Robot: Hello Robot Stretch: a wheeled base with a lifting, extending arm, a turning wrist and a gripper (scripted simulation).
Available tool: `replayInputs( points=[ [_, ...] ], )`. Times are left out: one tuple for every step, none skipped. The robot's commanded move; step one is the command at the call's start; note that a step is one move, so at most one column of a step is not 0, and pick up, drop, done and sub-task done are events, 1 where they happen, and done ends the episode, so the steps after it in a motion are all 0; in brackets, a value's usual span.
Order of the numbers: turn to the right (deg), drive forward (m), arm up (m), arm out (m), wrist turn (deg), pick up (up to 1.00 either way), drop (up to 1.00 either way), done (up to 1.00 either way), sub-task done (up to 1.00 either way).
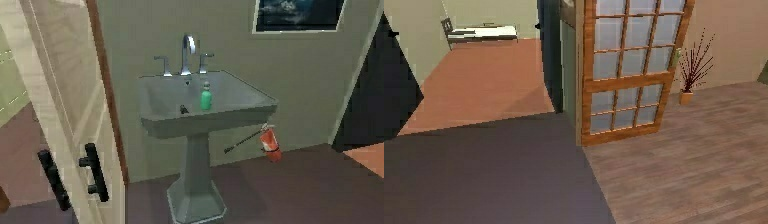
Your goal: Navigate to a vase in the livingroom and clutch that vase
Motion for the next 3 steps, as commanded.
replayInputs(
  points=[
    [-45.0, 0.00, 0.00, 0.00, 0.0, 0.00, 0.00, 0.00, 0.00],
    [-45.0, 0.00, 0.00, 0.00, 0.0, 0.00, 0.00, 0.00, 0.00],
    [-9.0, 0.00, 0.00, 0.00, 0.0, 0.00, 0.00, 0.00, 0.00]
  ],
)
